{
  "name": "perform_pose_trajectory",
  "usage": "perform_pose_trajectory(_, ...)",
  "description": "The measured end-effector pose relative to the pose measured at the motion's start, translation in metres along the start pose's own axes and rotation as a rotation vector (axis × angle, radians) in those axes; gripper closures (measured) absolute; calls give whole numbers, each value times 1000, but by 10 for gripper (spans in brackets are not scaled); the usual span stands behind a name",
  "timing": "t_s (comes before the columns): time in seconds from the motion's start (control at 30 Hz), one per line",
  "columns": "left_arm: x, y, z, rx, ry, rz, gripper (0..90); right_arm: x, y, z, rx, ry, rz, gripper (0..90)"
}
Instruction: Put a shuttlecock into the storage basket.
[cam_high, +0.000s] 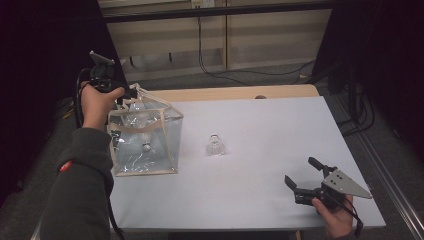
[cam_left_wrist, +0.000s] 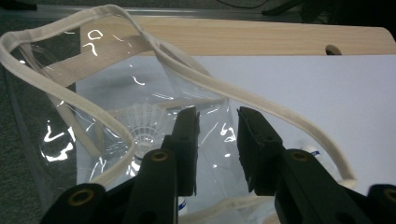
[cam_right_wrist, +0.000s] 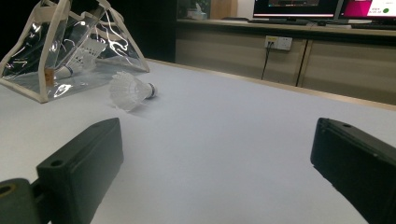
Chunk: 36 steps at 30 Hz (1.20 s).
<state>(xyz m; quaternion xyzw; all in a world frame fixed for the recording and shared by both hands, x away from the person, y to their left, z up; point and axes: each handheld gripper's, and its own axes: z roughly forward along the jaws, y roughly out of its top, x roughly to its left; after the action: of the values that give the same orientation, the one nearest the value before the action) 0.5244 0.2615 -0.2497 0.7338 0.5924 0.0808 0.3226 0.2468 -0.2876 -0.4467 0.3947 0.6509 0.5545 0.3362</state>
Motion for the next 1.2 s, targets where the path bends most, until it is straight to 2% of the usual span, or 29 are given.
perform_pose_trajectory(0.2, -9, -4, -7, -7, -34, 13, 655, 1, 1, 0, -4, 1, 0, 23)
perform_pose_trajectory(0.33, -16, -6, -11, 0, -51, 46, 625, 1, 1, 0, -4, 2, 0, 24)
perform_pose_trajectory(0.5, -25, -10, -13, 5, -85, 59, 603, 1, 1, 0, 0, 1, -4, 24)
perform_pose_trajectory(0.73, -30, -15, -16, 6, -110, 78, 567, 2, 1, -1, -2, -1, -6, 23)
perform_pose_trajectory(1.2, -54, -26, -19, 0, -172, 133, 475, 1, 2, -1, -6, -5, -11, 24)
